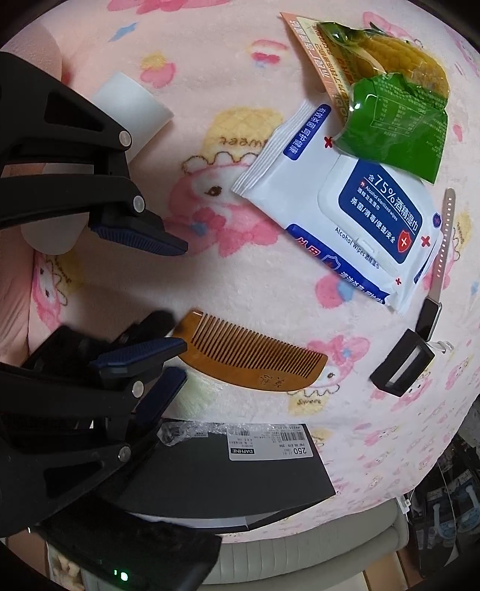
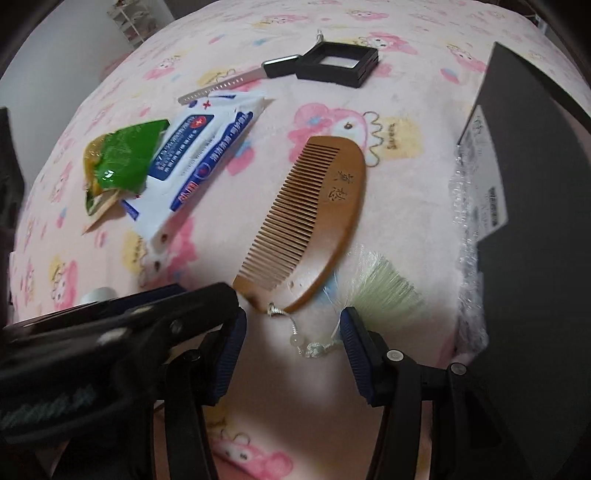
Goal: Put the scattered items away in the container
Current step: 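Move the left tool down to the wooden comb beside the wipes pack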
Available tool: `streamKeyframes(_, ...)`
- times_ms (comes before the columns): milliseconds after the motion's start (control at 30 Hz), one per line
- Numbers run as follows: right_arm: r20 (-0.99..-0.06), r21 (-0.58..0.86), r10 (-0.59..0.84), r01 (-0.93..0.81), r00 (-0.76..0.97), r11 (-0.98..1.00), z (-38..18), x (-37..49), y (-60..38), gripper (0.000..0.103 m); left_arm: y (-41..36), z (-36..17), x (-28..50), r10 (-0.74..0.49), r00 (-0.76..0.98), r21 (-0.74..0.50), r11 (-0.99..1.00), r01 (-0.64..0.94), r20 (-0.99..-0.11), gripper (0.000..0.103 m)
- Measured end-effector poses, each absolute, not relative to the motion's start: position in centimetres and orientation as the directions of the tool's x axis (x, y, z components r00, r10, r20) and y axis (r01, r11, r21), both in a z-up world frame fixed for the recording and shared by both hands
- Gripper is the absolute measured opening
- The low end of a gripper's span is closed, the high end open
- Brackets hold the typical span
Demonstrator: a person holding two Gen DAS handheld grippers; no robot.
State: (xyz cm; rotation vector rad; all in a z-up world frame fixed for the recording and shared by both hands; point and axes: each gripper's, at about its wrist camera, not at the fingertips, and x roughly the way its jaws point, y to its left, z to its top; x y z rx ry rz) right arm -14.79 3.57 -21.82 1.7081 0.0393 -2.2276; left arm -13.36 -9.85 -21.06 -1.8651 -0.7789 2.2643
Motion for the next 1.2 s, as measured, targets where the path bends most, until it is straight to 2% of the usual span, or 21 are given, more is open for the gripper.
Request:
streamKeyframes(267, -0.899, 0.322, -0.404, 0.373, -0.167, -0.870, -20.8, -14.5, 1.1, 0.049, -10.8, -20.5, -13.2, 0.414, -0.298, -0.489, -0.835, 0.253, -0.860, 0.050)
streamKeyframes(667, -0.936, 0.105, -0.187, 0.270, -0.300, -0.957, -18.0, -14.6, 3.7, 0.049, -10.8, -21.6, -13.7, 0.379, -0.256, -0.445, -0.845, 0.297, -0.889, 0.051)
streamKeyframes(767, -0.936, 0.086, -0.167, 0.262, -0.308, -0.961, -18.1, -14.8, 4.0, 0.049, -10.8, -21.9, -13.9, 0.401, -0.255, -0.467, -0.831, 0.302, -0.880, 0.048)
streamKeyframes(900, -0.941, 0.091, -0.160, 0.235, -0.299, -0.968, -18.3, -15.0, 4.9, 0.049, -11.4, -22.2, -14.0, 0.419, -0.267, -0.490, -0.807, 0.328, -0.868, 0.025)
streamKeyframes(967, -0.939, 0.096, -0.166, 0.236, -0.300, -0.967, -18.2, -15.1, 5.1, 0.049, -11.7, -22.3, -14.1, 0.427, -0.273, -0.502, -0.795, 0.341, -0.862, 0.018)
streamKeyframes(1200, -0.935, 0.116, -0.179, 0.213, -0.307, -0.970, -18.9, -16.1, 5.0, 0.049, -12.7, -22.8, -14.3, 0.455, -0.296, -0.541, -0.748, 0.386, -0.840, 0.018)
